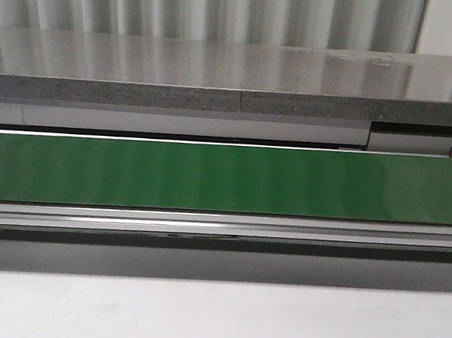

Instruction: Move button from right to left

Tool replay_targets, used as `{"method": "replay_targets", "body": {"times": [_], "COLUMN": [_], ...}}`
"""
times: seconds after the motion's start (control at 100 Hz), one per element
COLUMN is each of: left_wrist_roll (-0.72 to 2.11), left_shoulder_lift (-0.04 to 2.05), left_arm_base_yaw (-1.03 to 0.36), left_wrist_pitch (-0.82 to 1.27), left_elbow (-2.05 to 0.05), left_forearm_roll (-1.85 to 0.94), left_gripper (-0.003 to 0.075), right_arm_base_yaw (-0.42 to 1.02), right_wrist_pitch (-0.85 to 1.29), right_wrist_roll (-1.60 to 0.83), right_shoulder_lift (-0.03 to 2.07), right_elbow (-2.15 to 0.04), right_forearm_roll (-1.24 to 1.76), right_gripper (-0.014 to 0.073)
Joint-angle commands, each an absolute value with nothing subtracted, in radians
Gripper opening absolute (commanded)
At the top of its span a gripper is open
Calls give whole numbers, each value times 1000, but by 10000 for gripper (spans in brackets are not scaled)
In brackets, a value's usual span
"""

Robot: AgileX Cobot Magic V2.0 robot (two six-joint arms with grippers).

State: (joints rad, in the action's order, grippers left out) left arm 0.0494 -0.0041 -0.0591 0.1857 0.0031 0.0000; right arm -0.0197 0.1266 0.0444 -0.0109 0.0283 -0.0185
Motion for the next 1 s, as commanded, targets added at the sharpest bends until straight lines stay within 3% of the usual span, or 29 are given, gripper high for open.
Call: {"method": "replay_targets", "body": {"times": [0.0,0.63,0.99], "left_wrist_roll": [49,49,49], "left_shoulder_lift": [-34,-34,-34], "left_arm_base_yaw": [-68,-68,-68], "left_wrist_pitch": [111,111,111], "left_elbow": [43,43,43], "left_forearm_roll": [-8,-8,-8], "left_gripper": [-20,-20,-20], "right_arm_base_yaw": [-28,-28,-23], "right_wrist_pitch": [40,117,198], "right_wrist_roll": [40,40,40], "right_shoulder_lift": [-29,-17,211], "right_elbow": [7,-69,-296], "right_forearm_roll": [-31,-36,-41], "right_gripper": [-67,-67,-67]}}
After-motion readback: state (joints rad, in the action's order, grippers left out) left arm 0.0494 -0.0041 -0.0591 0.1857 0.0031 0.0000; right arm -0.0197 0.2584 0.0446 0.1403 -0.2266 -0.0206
